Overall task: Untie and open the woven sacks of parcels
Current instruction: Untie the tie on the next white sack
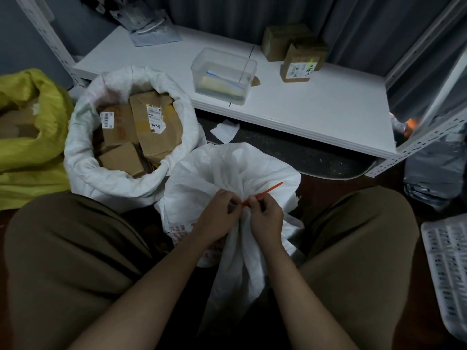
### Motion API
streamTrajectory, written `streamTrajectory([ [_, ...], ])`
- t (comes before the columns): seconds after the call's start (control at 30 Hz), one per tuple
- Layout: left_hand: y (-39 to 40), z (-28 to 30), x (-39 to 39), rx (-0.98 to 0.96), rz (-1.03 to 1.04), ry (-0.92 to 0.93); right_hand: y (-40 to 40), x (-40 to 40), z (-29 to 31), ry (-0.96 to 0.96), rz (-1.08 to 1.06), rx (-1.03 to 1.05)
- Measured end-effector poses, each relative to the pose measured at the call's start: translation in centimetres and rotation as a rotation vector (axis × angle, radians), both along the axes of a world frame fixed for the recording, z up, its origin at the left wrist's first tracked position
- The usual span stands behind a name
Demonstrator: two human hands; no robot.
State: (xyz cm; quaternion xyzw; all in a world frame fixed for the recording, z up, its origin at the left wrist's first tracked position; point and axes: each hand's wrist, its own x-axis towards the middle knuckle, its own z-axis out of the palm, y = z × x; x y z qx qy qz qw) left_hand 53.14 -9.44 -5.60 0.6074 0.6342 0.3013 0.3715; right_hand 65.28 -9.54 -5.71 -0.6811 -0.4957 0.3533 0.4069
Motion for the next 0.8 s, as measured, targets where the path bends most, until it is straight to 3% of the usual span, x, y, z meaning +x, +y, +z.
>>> streamTrajectory([
  [0.8,1.1,-0.5,0.0,-0.109,0.045,-0.142,0.0,0.3,-0.3,0.018,0.001,0.048],
])
